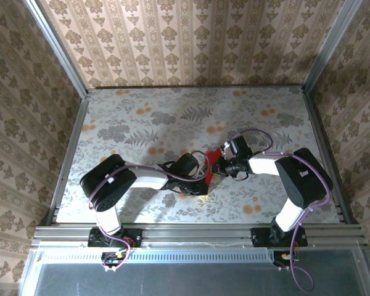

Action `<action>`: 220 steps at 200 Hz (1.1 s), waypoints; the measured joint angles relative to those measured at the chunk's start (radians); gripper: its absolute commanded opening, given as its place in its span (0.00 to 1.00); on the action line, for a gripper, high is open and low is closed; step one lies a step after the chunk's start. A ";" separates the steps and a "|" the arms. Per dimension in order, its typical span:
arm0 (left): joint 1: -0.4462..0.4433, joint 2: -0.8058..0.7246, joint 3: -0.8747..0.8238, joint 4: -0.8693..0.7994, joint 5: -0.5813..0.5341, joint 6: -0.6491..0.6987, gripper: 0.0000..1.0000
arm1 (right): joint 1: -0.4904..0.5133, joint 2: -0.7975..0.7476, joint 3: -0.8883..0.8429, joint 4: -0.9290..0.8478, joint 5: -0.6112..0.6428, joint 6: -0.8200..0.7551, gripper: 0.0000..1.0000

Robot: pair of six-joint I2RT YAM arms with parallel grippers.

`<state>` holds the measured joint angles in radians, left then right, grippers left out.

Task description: Fold a paper plane with a square sheet of paper (fold left side to right side)

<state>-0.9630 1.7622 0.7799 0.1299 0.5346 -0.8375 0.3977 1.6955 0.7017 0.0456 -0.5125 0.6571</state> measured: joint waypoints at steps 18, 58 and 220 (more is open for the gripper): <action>0.000 -0.024 0.000 -0.023 0.000 0.000 0.00 | 0.000 0.000 0.000 0.000 0.000 0.000 0.00; 0.027 -0.066 0.017 -0.043 0.007 0.003 0.00 | 0.000 0.000 0.000 0.000 0.000 0.000 0.00; 0.068 0.115 0.185 -0.091 0.049 0.077 0.00 | 0.001 0.002 0.005 -0.004 0.000 0.000 0.00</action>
<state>-0.8951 1.8771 0.9646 0.0387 0.5835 -0.7609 0.3985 1.6974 0.7063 0.0414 -0.5125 0.6571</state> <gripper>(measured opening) 0.046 0.064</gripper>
